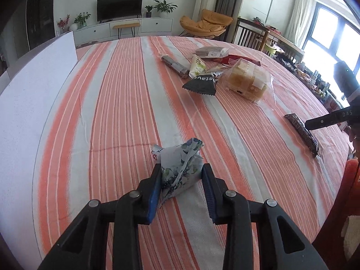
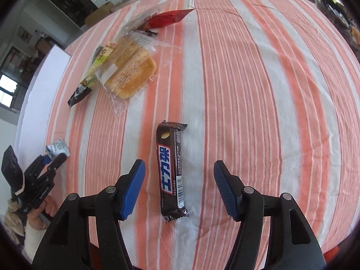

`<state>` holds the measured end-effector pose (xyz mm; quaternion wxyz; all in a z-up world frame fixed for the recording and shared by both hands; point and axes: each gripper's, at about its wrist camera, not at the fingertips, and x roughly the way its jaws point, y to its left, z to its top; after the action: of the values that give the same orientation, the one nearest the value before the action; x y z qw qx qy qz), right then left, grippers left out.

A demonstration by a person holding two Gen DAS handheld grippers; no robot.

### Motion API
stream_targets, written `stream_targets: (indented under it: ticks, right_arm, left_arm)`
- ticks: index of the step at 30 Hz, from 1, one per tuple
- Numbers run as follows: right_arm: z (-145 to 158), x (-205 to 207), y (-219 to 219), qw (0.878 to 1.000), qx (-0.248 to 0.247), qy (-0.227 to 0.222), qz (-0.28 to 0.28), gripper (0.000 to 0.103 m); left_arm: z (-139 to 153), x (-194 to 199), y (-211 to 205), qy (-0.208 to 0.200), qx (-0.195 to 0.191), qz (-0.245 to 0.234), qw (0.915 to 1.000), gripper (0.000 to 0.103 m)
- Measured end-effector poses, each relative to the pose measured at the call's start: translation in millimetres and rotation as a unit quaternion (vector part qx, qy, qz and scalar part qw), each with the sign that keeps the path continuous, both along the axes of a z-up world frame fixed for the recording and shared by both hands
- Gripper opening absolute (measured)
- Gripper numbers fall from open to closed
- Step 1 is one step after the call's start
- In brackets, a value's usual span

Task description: Organize snacks

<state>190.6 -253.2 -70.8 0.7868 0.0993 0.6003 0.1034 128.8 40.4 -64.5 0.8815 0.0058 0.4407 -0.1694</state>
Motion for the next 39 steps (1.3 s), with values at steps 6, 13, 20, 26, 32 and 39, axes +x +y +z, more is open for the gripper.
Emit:
stream_targets:
  ticks: [6, 13, 20, 26, 32, 39]
  right_arm:
    - [-10.1, -3.6, 38.5, 0.995, -0.090, -0.005, 0.051, 0.031]
    - [-3.3, -20.7, 37.3, 0.997, -0.056, -0.024, 0.038, 0.018]
    - [3.0, -34.0, 39.0, 0.999, -0.029, -0.021, 0.040, 0.018]
    - [8.1, -42.8, 96.4, 0.993, -0.040, -0.021, 0.113, 0.018]
    - [63.3, -35.9, 188.3, 0.980, 0.039, -0.058, 0.187, 0.018]
    - [163.5, -20.6, 328.3, 0.943, 0.144, -0.139, 0.268, 0.018]
  left_arm:
    - [0.0, -4.6, 7.4, -0.003, -0.004, 0.007, 1.0000, 0.034]
    - [6.5, -8.1, 12.9, -0.018, -0.017, 0.016, 0.9996, 0.034]
    - [32.7, -17.2, 14.7, -0.026, -0.059, 0.016, 0.9978, 0.033]
    - [76.8, -33.1, 39.0, -0.041, -0.107, 0.034, 0.9928, 0.033]
    - [133.3, -52.1, 122.2, -0.077, -0.107, 0.097, 0.9865, 0.033]
    - [174.0, -58.9, 252.1, -0.107, -0.040, 0.224, 0.9679, 0.033]
